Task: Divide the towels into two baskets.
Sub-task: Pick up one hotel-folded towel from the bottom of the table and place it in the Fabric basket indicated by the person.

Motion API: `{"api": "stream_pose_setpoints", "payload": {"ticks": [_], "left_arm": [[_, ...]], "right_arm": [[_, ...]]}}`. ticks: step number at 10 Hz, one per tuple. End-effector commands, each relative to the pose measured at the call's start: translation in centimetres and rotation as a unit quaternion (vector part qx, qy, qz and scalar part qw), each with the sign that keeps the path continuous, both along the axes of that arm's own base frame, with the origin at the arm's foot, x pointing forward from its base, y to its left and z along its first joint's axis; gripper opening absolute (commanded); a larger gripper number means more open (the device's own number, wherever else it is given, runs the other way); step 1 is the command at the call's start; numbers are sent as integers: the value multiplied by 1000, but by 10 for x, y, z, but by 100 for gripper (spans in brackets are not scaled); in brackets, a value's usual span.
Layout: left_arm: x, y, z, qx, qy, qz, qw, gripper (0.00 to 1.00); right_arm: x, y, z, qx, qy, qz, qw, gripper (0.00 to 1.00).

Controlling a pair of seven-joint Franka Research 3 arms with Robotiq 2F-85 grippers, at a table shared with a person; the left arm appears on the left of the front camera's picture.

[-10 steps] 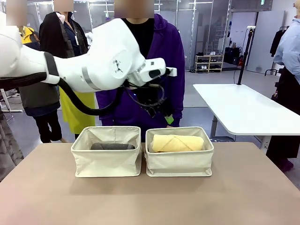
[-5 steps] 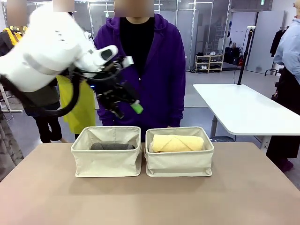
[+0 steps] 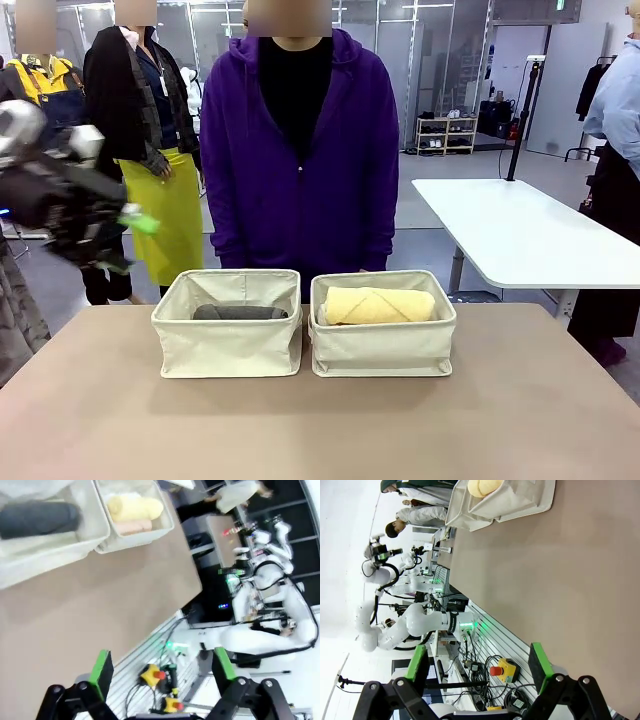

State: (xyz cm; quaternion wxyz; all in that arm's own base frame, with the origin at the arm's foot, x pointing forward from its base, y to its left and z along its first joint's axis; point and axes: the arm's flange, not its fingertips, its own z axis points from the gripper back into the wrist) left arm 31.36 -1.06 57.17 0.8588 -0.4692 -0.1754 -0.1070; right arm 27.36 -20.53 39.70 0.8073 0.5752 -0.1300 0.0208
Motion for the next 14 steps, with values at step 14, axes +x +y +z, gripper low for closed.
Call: {"api": "stream_pose_setpoints", "payload": {"ticks": [14], "left_arm": [[-90, 205, -39, -116, 1, 236, 965, 100]], "right_arm": [[-1, 0, 2, 3, -11, 1, 1000, 100]]}}
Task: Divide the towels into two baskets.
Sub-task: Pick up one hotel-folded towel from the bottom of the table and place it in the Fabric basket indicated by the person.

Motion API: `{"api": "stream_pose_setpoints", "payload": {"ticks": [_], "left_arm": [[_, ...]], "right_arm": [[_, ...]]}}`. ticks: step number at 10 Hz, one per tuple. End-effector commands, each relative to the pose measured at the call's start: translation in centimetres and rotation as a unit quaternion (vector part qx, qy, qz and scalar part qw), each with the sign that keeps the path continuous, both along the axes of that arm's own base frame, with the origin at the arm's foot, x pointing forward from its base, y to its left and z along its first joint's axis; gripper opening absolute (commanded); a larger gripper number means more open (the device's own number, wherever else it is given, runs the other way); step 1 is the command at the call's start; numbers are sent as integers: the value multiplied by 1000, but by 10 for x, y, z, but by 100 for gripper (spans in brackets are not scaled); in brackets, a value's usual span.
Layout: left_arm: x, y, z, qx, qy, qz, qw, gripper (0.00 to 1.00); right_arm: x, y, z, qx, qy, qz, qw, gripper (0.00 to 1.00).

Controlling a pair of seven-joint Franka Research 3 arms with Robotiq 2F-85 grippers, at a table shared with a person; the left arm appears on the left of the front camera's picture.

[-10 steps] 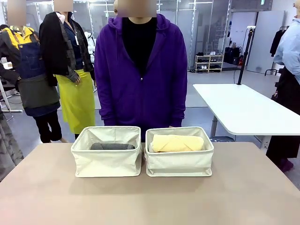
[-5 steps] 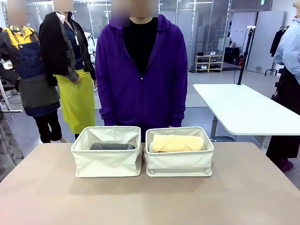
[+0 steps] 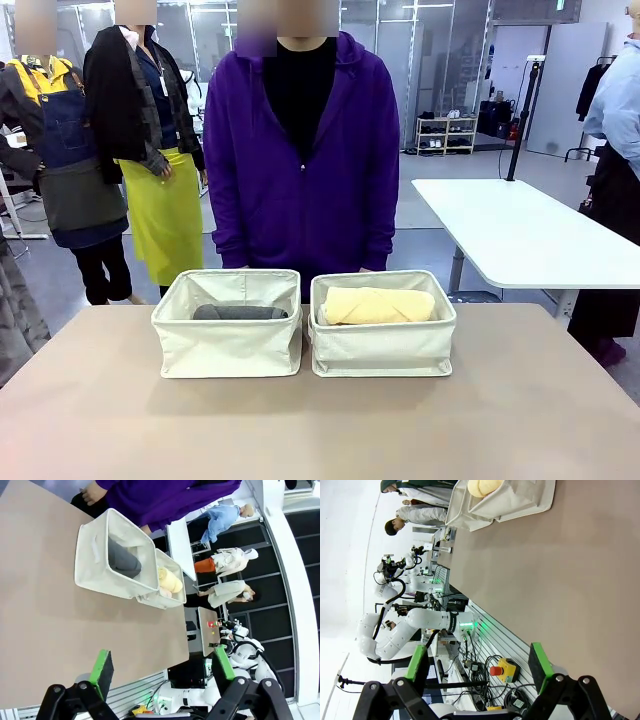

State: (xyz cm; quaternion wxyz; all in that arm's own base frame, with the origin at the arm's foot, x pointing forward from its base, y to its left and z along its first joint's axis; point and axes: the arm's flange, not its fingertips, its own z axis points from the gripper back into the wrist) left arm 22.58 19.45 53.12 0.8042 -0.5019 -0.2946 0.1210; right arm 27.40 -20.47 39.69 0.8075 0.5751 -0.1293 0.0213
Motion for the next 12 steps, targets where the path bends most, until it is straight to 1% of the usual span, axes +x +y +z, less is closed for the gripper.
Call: {"api": "stream_pose_setpoints", "payload": {"ticks": [1, 12], "left_arm": [[-2, 0, 2, -9, 0, -4, 1000, 100], [-2, 0, 2, -9, 0, -4, 1000, 100]], "right_arm": [[-2, 0, 3, 3, -12, 1, 1000, 100], [-2, 0, 3, 3, -12, 1, 1000, 100]]}}
